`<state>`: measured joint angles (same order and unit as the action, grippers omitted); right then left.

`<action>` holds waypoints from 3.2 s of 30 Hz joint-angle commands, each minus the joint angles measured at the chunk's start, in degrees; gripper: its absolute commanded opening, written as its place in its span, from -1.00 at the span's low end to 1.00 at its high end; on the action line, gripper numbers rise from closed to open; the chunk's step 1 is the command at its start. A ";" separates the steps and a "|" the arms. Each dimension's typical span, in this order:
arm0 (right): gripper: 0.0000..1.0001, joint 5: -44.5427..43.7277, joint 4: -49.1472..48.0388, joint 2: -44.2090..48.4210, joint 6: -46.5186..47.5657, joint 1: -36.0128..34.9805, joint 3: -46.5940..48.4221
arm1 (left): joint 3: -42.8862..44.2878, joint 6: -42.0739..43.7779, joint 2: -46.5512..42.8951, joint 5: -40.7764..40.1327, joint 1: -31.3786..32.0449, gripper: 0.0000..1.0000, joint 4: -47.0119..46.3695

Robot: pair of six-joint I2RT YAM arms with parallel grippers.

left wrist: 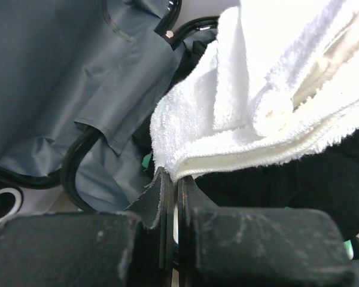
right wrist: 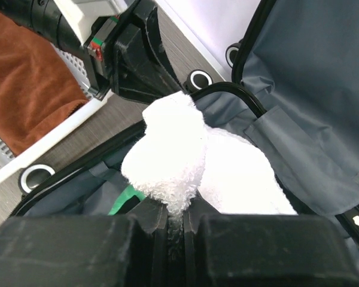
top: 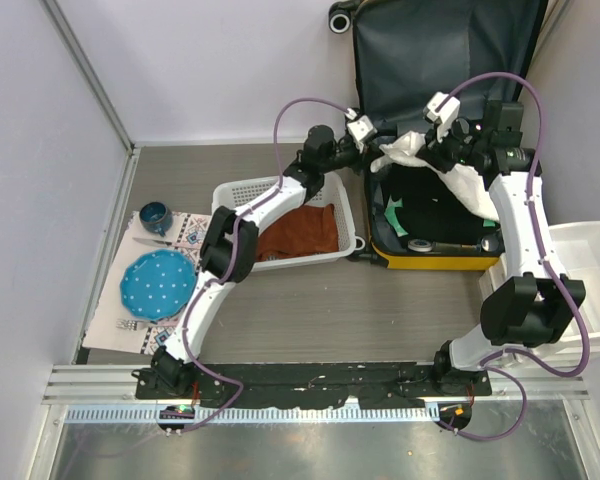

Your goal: Open, take out, and arrange the luggage

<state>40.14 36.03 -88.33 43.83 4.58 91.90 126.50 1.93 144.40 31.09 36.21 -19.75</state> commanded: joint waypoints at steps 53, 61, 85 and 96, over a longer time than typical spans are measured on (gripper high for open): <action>-0.99 -4.45 -29.08 -15.80 -33.55 -46.50 1.26 | -35.53 47.17 -42.18 25.95 -38.49 -1.00 30.99; -0.99 -4.98 -30.67 -21.61 -34.43 -49.75 5.48 | -37.20 52.38 -42.53 25.95 -42.00 -1.00 36.79; -0.99 -7.00 -28.82 -25.66 -36.89 -56.87 3.56 | -44.05 69.70 -44.55 23.14 -42.53 -1.00 49.81; 0.64 -6.49 -24.35 -24.25 -32.94 -55.03 6.44 | -40.02 44.14 -46.75 22.70 -50.79 0.19 43.83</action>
<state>30.76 10.44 -115.66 9.74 -51.20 94.76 82.98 57.04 101.51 52.90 -10.52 28.60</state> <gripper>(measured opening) 0.816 0.590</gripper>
